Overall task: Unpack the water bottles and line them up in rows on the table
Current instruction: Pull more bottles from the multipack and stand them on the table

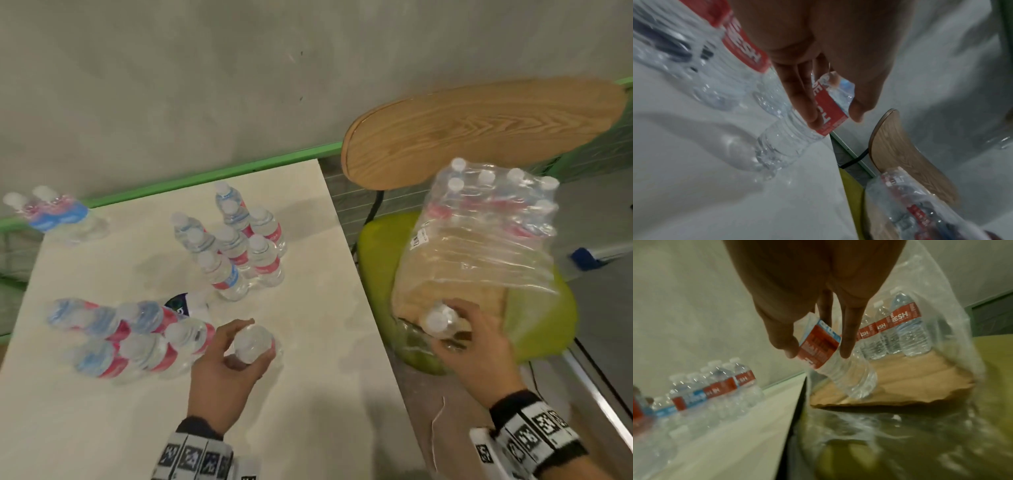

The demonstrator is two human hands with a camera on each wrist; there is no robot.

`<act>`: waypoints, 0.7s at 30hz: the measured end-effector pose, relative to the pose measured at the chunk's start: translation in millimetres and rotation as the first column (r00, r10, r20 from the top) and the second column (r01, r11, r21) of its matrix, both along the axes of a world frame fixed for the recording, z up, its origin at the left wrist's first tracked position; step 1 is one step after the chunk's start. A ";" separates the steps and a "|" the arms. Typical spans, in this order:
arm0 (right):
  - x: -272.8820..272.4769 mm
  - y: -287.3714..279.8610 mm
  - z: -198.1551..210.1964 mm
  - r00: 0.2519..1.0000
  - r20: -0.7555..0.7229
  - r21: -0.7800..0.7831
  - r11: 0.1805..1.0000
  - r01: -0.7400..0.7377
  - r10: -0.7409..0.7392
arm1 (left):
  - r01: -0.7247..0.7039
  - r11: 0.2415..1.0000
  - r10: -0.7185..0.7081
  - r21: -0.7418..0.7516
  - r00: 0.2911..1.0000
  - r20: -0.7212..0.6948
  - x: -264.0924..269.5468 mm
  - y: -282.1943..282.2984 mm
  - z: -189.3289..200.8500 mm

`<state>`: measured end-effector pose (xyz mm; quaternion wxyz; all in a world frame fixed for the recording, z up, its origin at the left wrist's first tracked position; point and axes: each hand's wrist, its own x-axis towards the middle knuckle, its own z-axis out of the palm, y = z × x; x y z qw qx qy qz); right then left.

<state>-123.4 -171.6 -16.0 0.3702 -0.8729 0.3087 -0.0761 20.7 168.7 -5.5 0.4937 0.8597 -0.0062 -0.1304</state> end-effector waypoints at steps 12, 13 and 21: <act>82.4 167.5 13.9 0.907 0.090 0.253 0.871 -0.421 0.412 | -0.031 0.979 0.018 0.200 0.998 0.066 -17.0 123.9 -10.0; 89.6 181.3 9.6 0.897 0.084 0.263 0.858 -0.441 0.435 | -0.032 0.979 0.012 0.199 0.995 0.100 -15.5 131.7 -11.2; 148.7 251.4 -6.0 0.927 0.158 0.319 0.870 -0.375 0.342 | 0.012 0.991 -0.027 0.133 0.994 0.106 17.5 148.2 -22.7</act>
